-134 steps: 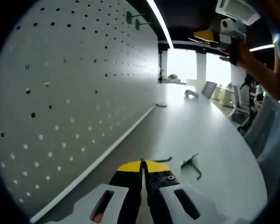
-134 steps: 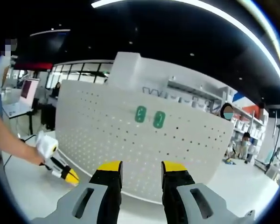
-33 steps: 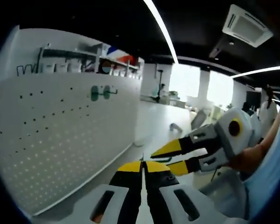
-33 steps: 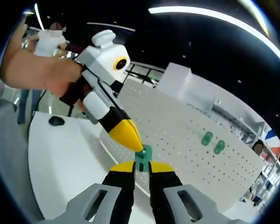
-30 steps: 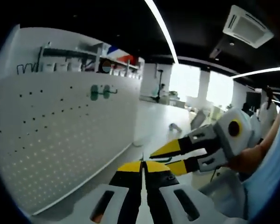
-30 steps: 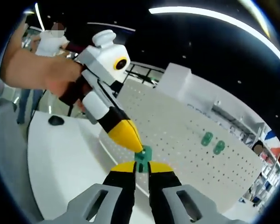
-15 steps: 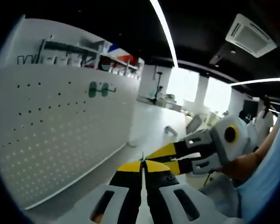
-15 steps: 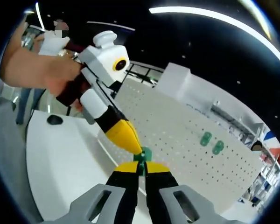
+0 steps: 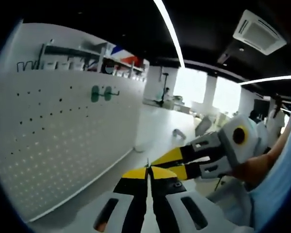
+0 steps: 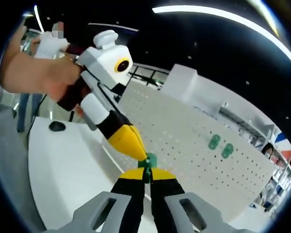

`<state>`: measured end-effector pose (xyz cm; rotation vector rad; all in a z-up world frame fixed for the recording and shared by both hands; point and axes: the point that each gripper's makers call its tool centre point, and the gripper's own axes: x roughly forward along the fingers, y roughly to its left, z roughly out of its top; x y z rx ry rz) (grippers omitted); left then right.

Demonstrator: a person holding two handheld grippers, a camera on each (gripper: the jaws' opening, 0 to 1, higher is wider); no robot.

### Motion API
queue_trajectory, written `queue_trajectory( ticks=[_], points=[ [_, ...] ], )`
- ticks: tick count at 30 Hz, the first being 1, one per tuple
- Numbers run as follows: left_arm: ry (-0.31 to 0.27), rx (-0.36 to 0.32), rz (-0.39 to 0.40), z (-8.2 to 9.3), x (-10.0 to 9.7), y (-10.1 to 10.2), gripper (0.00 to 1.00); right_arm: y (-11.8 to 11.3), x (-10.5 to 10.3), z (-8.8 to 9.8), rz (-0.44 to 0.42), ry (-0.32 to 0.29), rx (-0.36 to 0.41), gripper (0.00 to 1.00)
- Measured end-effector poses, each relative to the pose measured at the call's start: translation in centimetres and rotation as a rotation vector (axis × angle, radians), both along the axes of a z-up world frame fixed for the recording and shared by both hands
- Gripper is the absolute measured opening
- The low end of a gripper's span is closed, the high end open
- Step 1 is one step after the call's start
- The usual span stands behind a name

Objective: Insert the hook assembly into the mounting plate slot until the hook locks in place.

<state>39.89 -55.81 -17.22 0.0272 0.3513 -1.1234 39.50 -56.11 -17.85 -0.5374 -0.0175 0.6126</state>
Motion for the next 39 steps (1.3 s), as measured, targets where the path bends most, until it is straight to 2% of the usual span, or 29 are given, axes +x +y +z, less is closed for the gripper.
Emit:
queue_trajectory(
  ticks=[10,15,16,23,27,30,39],
  points=[
    [-0.076,0.003,-0.03,0.1,-0.1,-0.1,0.03,-0.3,0.2,0.3,-0.005,0.016,0.038,0.01],
    [-0.184,0.004,-0.05,0.6,-0.4,-0.2,0.05,-0.6,0.3,0.5,-0.011,0.02,0.05,0.01],
    [-0.23,0.024,-0.051,0.6,-0.3,-0.1,0.06,-0.7,0.4,0.5,-0.014,0.022,0.053,0.01],
    [-0.361,0.049,-0.061,1.0,-0.8,-0.1,0.13,-1.4,0.5,0.6,-0.027,0.032,0.071,0.01],
    [-0.417,0.054,-0.048,1.2,-1.0,0.2,0.22,-1.9,0.7,0.6,-0.038,0.038,0.082,0.01],
    [-0.448,0.064,-0.036,1.1,-1.0,0.6,0.25,-2.3,0.8,0.6,-0.05,0.039,0.086,0.01],
    [-0.446,0.038,0.005,0.7,-0.9,1.8,0.38,-3.3,1.1,0.7,-0.077,0.045,0.094,0.01]
  ],
)
